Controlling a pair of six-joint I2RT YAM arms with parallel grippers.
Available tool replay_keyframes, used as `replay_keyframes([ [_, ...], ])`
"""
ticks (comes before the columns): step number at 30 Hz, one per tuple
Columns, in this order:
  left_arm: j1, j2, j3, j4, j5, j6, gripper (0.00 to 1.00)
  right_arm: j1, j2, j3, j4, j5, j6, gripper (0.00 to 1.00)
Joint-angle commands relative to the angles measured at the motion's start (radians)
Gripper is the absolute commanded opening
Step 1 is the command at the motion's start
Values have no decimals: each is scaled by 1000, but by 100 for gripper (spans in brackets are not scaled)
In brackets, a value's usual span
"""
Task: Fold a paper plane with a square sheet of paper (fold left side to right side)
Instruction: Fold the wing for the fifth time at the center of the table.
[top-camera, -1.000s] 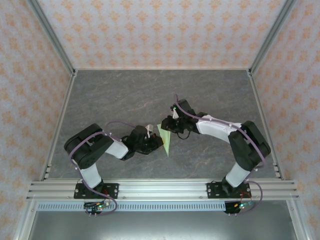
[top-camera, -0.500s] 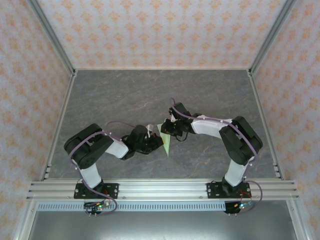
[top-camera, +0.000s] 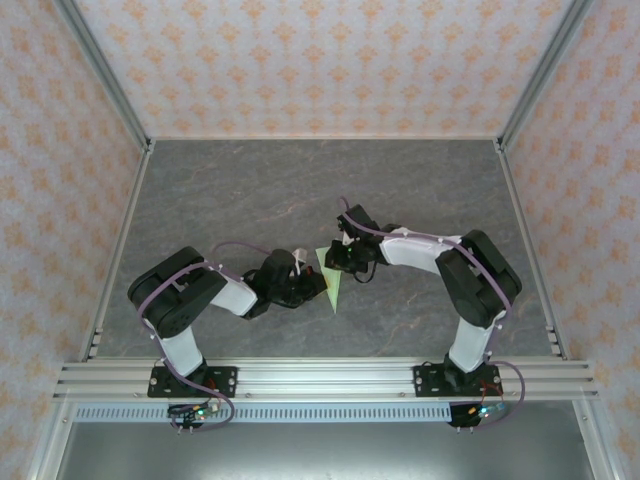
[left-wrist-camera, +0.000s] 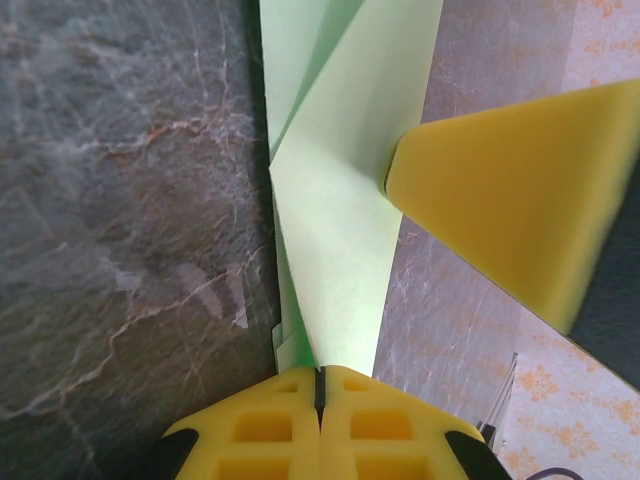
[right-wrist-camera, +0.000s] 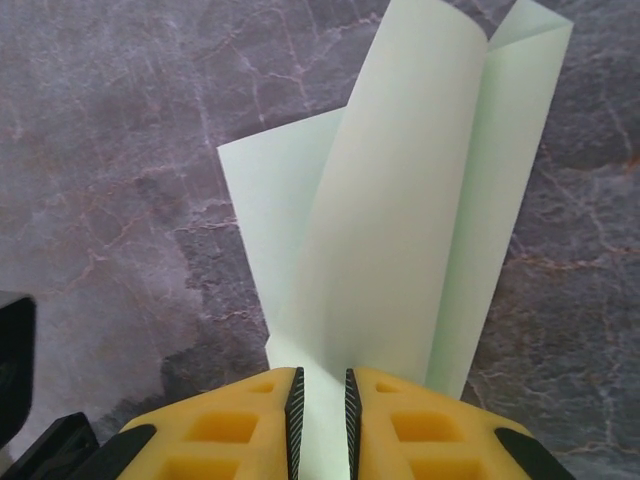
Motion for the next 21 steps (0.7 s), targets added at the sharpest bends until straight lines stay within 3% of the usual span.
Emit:
replay_keyframes([
  [1,-5,79,26,-87,-59,24,0,1,23,26,-44,32,-20,23],
  [15,-6,101,30,-65,-47,19,0,1,21,5,-50,59,-21,22],
  [21,-6,104,23,-47,-40,13,0,1,29,-21,-68,81,-13,17],
])
